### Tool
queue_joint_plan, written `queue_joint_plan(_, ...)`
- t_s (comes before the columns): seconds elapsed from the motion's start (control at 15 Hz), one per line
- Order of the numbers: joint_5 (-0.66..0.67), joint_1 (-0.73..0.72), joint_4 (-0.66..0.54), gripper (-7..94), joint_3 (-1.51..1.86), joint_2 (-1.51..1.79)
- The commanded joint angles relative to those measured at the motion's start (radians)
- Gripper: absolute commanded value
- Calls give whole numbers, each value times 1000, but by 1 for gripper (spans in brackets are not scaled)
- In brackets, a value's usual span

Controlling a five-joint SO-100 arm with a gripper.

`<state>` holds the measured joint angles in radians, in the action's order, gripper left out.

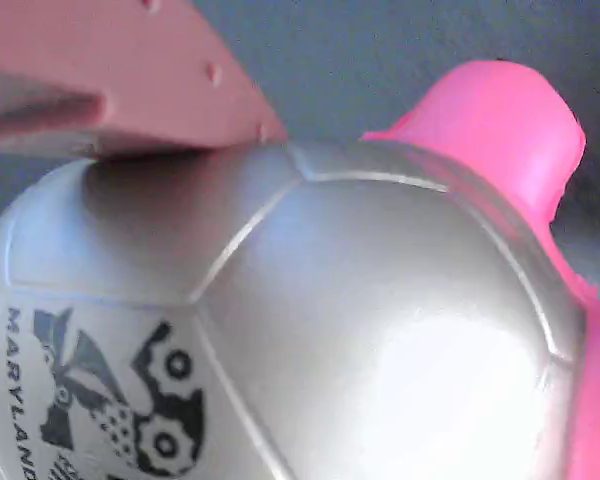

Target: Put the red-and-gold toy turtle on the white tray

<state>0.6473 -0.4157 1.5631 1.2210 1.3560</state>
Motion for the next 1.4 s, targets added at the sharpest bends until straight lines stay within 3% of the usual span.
queue_joint_plan(0.0, -195, 11, -26, 0, -74, 123)
queue_joint_plan(0.2, -425, 120, -54, 0, -101, 158)
queue_joint_plan(0.4, -477, 298, 3, 0, -135, 209)
queue_joint_plan(0.87, -658, 923, 40, 0, -189, 232)
queue_joint_plan(1.07, -690, 1037, 48, 0, -209, 158)
queue_joint_plan(1.33, -687, 1049, 32, 0, -218, 41)
